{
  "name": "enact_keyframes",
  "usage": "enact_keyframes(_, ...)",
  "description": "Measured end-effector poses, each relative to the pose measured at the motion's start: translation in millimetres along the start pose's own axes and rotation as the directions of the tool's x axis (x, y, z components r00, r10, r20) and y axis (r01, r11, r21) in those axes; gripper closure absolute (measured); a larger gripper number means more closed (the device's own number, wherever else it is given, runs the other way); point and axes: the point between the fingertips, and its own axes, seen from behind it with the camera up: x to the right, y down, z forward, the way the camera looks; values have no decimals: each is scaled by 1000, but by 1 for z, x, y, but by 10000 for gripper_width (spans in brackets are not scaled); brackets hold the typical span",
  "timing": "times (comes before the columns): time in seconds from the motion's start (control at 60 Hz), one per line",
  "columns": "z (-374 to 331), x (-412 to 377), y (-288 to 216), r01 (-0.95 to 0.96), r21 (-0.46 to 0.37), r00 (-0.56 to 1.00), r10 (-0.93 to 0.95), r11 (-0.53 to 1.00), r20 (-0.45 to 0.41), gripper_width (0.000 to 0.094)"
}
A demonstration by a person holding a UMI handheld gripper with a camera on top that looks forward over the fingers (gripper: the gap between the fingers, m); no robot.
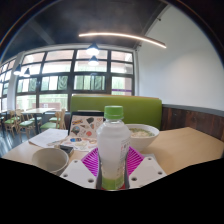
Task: Pour water
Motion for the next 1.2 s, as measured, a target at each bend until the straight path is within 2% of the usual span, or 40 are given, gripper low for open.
enact_keyframes(0.117,12,10,14,23,-65,1000,-24,998,-11,622)
enact_keyframes(0.233,-11,-2,18,5,-55,1000,-6,998,-22,624)
enact_keyframes(0.4,-6,3,15,12,-32,1000,-12,999,-27,601)
enact_keyframes(0.467,-6,2,15,4,-40,1000,-5,999,-26,482)
enact_keyframes(0.517,-7,6,18,23,-76,999,-26,997,-35,415)
enact_keyframes(0.567,-14,5,23,25,-116,999,-29,993,-33,242)
enact_keyframes(0.6,-21,4,20,15,-115,999,-18,993,-29,81)
enact_keyframes(0.683,-44,2,13,3,-115,1000,-5,993,-17,118)
enact_keyframes(0.85,-121,2,-7,10,-116,999,-14,993,-34,108)
enact_keyframes(1.067,-239,4,-19,-86,-121,996,82,989,-41,113)
enact_keyframes(1.2,-286,4,-22,-119,-100,993,116,988,-37,117)
